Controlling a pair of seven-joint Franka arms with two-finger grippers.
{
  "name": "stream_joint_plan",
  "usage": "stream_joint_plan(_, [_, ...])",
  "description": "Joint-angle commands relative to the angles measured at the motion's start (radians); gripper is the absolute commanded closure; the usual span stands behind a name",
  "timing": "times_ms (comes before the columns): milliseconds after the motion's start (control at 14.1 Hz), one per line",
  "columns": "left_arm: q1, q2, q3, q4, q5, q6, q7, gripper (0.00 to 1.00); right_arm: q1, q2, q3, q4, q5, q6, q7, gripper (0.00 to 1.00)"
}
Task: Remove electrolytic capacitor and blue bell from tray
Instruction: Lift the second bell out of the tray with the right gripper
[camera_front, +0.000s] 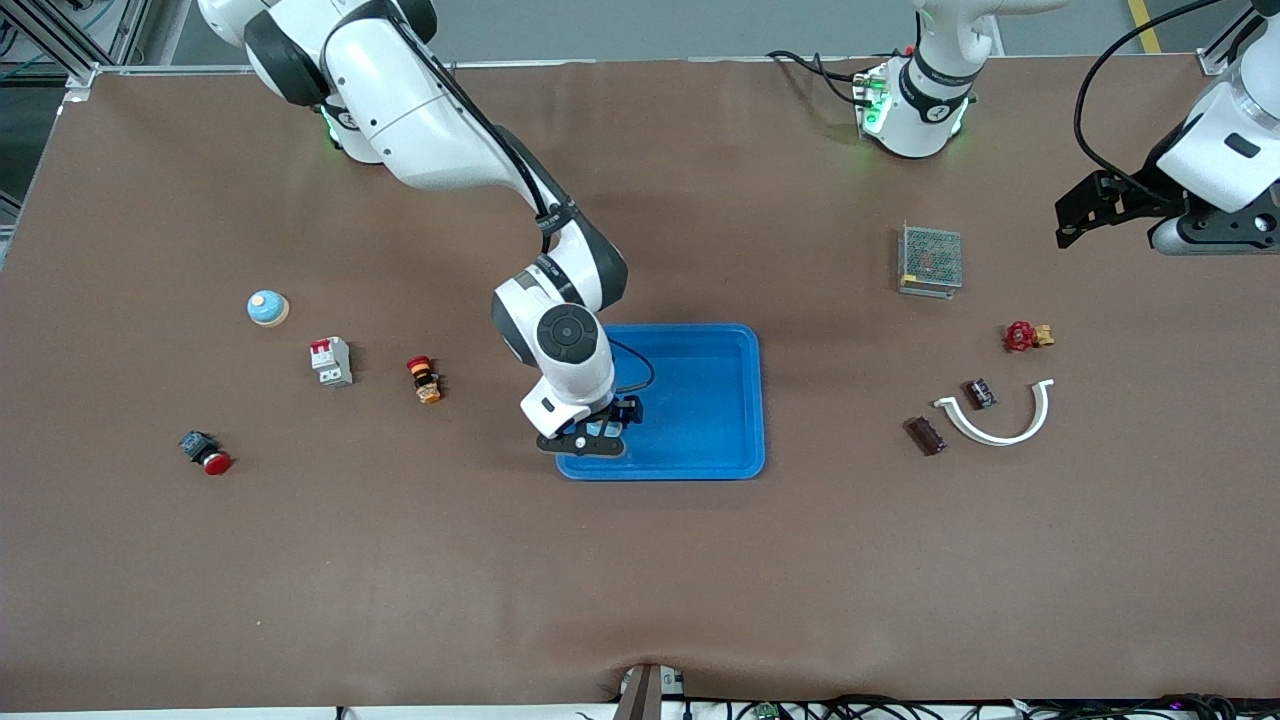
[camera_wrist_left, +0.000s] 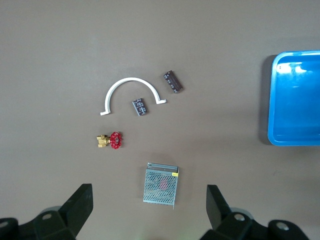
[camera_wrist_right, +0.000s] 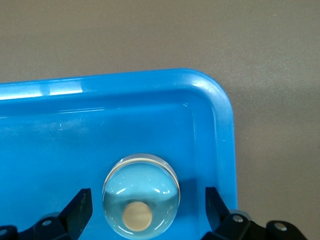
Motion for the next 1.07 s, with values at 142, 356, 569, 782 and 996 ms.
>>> stream_joint_plan(142, [0.014,0.001,-0.002,0.016,-0.008,-0.006,-0.044,0.0,-0.001,0.04,-0.001,0.075,-0.018,-0.01,0.026,0.0])
stream_joint_plan(356, [0.014,0.001,-0.002,0.016,-0.01,-0.005,-0.046,0.0,0.002,0.048,-0.001,0.078,-0.018,-0.007,0.027,0.0])
stream_joint_plan(569, [0.016,0.003,-0.002,0.015,-0.01,-0.006,-0.046,0.0,0.008,0.063,-0.001,0.091,-0.018,-0.003,0.029,0.0])
stream_joint_plan(782, [0.014,0.003,-0.002,0.013,-0.008,-0.008,-0.044,0.0,0.008,0.065,-0.001,0.091,-0.018,-0.003,0.031,0.0])
stream_joint_plan(996, [0.014,0.004,-0.002,0.011,-0.008,-0.009,-0.044,0.0,0.009,0.065,-0.001,0.091,-0.017,-0.003,0.031,0.23])
